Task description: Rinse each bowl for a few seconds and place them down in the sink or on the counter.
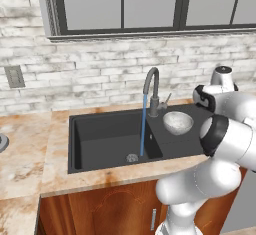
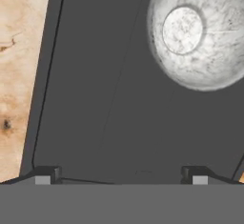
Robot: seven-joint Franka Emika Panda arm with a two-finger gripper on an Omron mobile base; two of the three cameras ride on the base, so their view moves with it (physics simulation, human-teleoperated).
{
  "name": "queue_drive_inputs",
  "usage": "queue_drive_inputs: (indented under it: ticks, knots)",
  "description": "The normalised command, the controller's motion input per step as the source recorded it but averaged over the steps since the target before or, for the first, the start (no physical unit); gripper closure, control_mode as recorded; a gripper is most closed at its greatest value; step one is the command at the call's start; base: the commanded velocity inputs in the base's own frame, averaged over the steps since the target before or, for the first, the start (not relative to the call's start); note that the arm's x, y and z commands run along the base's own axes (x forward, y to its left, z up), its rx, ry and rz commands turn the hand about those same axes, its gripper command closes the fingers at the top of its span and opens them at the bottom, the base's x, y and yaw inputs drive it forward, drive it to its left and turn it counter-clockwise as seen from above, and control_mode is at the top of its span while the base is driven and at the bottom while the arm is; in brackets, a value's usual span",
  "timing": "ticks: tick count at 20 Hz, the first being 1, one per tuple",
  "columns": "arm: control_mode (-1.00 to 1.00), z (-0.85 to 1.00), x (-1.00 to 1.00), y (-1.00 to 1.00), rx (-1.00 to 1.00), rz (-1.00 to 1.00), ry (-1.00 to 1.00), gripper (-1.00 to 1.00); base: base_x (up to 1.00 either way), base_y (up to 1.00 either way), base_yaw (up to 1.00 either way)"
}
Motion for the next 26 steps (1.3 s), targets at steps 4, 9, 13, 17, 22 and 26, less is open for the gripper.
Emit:
queue_drive_inputs:
  ticks: [4, 9, 13, 17, 22, 26]
  knots:
    - [-1.00, 0.32, -0.28, -0.43, -0.04, -0.02, 0.00, -1.00, 0.00, 0.00, 0.00]
    - [-1.00, 0.29, -0.26, -0.40, -0.05, 0.00, 0.00, -1.00, 0.00, 0.00, 0.00]
    - [-1.00, 0.24, -0.28, -0.36, -0.04, -0.02, 0.00, -1.00, 0.00, 0.00, 0.00]
    - [-1.00, 0.19, -0.30, -0.38, -0.02, -0.03, 0.00, -1.00, 0.00, 0.00, 0.00]
    - [-1.00, 0.14, -0.32, -0.37, 0.00, -0.05, 0.00, -1.00, 0.00, 0.00, 0.00]
    - [-1.00, 0.12, -0.30, -0.31, 0.00, -0.07, 0.01, -1.00, 0.00, 0.00, 0.00]
